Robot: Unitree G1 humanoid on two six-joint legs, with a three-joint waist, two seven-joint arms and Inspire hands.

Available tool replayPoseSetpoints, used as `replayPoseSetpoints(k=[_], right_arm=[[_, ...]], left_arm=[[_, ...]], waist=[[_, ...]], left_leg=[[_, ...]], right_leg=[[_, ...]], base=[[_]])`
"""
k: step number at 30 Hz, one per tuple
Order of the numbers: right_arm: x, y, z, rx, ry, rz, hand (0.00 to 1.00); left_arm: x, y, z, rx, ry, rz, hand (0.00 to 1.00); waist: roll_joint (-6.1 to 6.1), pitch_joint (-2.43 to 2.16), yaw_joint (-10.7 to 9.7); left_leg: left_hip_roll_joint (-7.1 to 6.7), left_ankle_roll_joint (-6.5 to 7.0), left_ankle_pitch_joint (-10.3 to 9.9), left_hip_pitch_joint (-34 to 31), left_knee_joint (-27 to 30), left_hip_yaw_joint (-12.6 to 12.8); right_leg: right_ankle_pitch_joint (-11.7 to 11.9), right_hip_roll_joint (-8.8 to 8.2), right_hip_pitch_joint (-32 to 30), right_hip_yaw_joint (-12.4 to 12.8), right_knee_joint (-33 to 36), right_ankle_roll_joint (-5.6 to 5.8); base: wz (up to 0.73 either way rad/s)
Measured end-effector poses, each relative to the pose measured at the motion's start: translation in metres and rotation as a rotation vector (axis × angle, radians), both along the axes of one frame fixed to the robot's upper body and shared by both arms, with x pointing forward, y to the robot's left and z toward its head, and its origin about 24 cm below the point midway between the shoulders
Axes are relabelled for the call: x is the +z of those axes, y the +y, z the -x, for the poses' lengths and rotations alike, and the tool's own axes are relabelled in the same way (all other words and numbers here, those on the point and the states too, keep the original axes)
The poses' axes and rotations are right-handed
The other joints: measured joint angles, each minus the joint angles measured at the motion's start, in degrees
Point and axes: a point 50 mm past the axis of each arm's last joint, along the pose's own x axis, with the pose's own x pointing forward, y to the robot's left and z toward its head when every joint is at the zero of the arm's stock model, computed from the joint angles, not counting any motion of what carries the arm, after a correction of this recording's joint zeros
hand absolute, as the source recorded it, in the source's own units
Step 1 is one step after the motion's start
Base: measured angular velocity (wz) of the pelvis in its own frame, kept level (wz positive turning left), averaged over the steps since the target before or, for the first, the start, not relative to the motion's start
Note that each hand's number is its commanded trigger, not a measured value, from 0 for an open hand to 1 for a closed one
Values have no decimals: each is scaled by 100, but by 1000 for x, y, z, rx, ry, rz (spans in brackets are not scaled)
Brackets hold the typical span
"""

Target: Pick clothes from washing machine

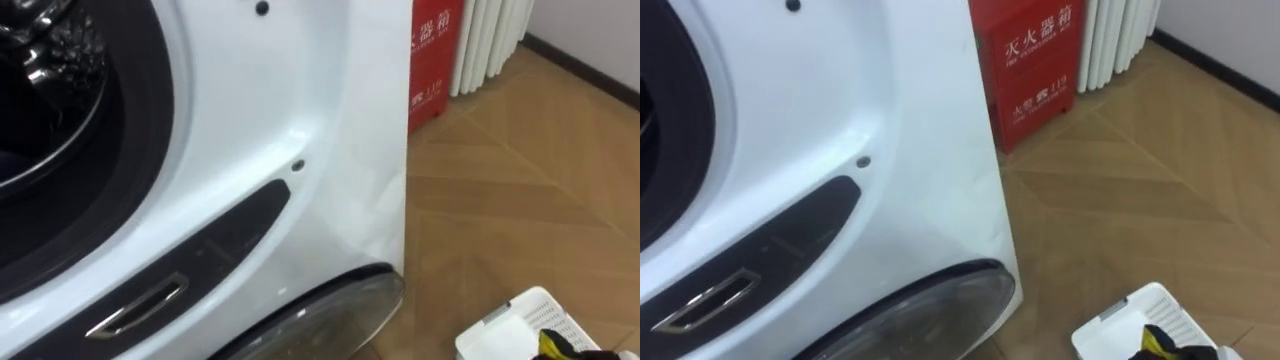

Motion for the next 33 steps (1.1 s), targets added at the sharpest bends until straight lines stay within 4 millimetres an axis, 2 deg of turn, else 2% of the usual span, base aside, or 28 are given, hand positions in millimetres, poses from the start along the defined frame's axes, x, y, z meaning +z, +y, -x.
replayPoseSetpoints(k=[6,10,15,21,27,33], right_arm=[[0,-6,6,-59,-14,46,100],[5,-13,7,-86,-35,80,100],[9,-18,7,-117,-68,108,100],[19,-28,4,-172,-132,176,100],[23,-30,5,-200,-160,229,100],[26,-32,5,-222,-185,270,100]], left_arm=[[2,-2,-6,-2,-23,10,0],[2,-3,-7,26,-29,28,0],[3,-4,-7,43,-38,38,0],[3,-4,-8,43,-38,39,0],[3,-4,-8,44,-40,39,0],[4,-4,-10,42,-48,40,0]], waist=[[3,-2,-27],[81,-37,-29],[135,-30,-19],[110,-12,-37],[88,4,-55],[103,-10,-49]], left_leg=[[-7,2,-1,6,-22,26],[-6,2,-1,-87,-48,52],[-15,1,8,-177,-48,77],[-113,19,18,-189,-49,120],[-151,24,21,-214,-50,192],[-190,29,24,-299,-44,223]], right_leg=[[-3,-1,-13,-11,26,6],[0,7,-120,-15,30,2],[-1,8,-226,27,52,1],[-124,-67,-355,58,286,27],[-194,-92,-459,86,438,22],[-209,-100,-606,157,542,29]], base=[[0],[0],[0],[1],[1],[-1]])
